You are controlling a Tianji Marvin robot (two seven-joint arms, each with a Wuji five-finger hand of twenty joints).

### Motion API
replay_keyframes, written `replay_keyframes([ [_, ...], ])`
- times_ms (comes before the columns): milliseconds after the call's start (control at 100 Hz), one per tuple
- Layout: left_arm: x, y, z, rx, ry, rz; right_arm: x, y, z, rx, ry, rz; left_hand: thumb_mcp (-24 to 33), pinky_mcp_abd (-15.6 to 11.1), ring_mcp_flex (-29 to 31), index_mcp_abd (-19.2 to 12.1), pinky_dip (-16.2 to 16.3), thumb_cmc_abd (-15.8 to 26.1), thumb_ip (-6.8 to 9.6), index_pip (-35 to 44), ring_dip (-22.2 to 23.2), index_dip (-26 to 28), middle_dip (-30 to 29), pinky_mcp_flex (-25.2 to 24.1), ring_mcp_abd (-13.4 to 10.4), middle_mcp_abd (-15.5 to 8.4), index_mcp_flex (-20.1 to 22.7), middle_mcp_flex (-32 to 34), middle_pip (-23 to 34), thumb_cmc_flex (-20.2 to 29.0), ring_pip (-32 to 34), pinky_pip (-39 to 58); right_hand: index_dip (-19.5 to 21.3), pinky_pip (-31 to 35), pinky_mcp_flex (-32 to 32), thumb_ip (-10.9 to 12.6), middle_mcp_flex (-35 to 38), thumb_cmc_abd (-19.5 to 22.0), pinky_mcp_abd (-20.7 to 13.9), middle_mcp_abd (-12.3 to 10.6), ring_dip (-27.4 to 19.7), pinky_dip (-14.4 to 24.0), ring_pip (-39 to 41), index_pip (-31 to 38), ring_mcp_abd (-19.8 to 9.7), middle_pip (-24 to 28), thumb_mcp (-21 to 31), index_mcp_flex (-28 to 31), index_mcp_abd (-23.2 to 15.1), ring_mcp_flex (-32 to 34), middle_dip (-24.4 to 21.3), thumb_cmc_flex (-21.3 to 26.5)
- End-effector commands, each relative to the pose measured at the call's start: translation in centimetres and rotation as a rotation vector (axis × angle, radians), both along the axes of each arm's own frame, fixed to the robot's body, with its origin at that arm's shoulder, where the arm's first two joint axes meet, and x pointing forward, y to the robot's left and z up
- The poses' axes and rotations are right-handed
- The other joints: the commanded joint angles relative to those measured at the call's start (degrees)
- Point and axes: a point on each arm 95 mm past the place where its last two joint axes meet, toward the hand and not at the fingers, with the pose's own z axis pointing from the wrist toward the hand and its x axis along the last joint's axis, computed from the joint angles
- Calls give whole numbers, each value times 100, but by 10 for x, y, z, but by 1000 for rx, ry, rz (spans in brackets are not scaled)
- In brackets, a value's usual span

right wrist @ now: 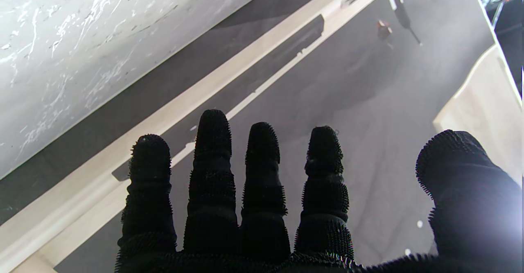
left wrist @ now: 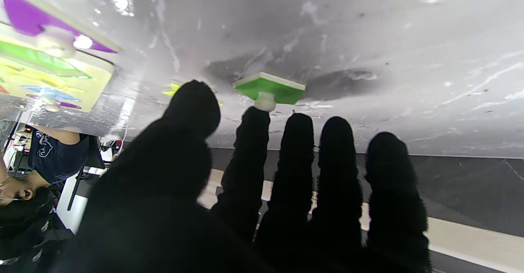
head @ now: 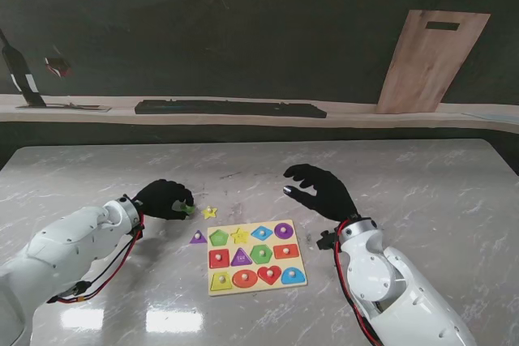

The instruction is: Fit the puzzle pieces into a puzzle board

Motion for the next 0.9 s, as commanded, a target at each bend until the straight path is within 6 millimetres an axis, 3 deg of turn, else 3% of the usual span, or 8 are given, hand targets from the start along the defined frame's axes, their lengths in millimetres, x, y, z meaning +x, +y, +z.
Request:
replay_keyframes([
  [0,3,-4,2,-4,-4,-2,-3,3,-2,2,3,2,116,-369,152,-48,71,-158,-213,142,65,-7,106,45,-112,-83,134,120,125,232,164,235,-61,94,-24,124,75,156,26,-31,39,79,74,17,-10,47,-77,12,-122,12,19,-100],
  [120,4,-6,1,-1,-2,-6,-4,3,-2,3,3,-1,44,-351,234,-138,27,-287,-231,573,46,-149,192,114,-112,-121,124,242,238,443,232,286,-62,94,-23,123,80,156,26,-32,39,79,75,16,-14,49,-78,10,-120,17,19,-100],
  [250,5,-6,1,12,-5,-14,-5,3,-2,5,3,-4,-33,-358,352,-245,-16,-352,-215,1053,36,-174,863,220,-120,-157,149,543,160,657,297,354,-61,93,-29,124,76,156,24,-33,38,78,72,19,-12,49,-77,16,-125,8,19,-98],
  [440,5,-9,-2,24,-1,-21,-6,3,-2,7,4,-7,281,-283,704,-318,-92,-419,-211,1643,-7,-187,1207,554,-103,-180,357,1214,-40,822,466,565,-61,93,-28,124,73,161,32,-32,39,79,74,18,-10,47,-76,11,-123,12,19,-99],
  [700,0,-10,-7,33,8,-31,-6,3,-3,7,5,-8,887,-238,1456,-115,-350,-755,-180,1795,-220,-263,806,1309,-98,-12,588,1844,-181,720,763,1164,-62,92,-30,123,75,161,30,-30,39,79,74,15,3,49,-78,7,-131,8,19,-101],
  [890,-6,-13,-8,5,-8,-38,-7,4,-2,12,12,-17,1098,-324,1743,-16,-427,-845,-225,1963,-360,-173,486,1572,-128,21,480,2039,-117,649,905,1445,-64,91,-34,124,78,158,30,-28,39,79,75,15,-2,50,-79,9,-140,6,20,-99],
])
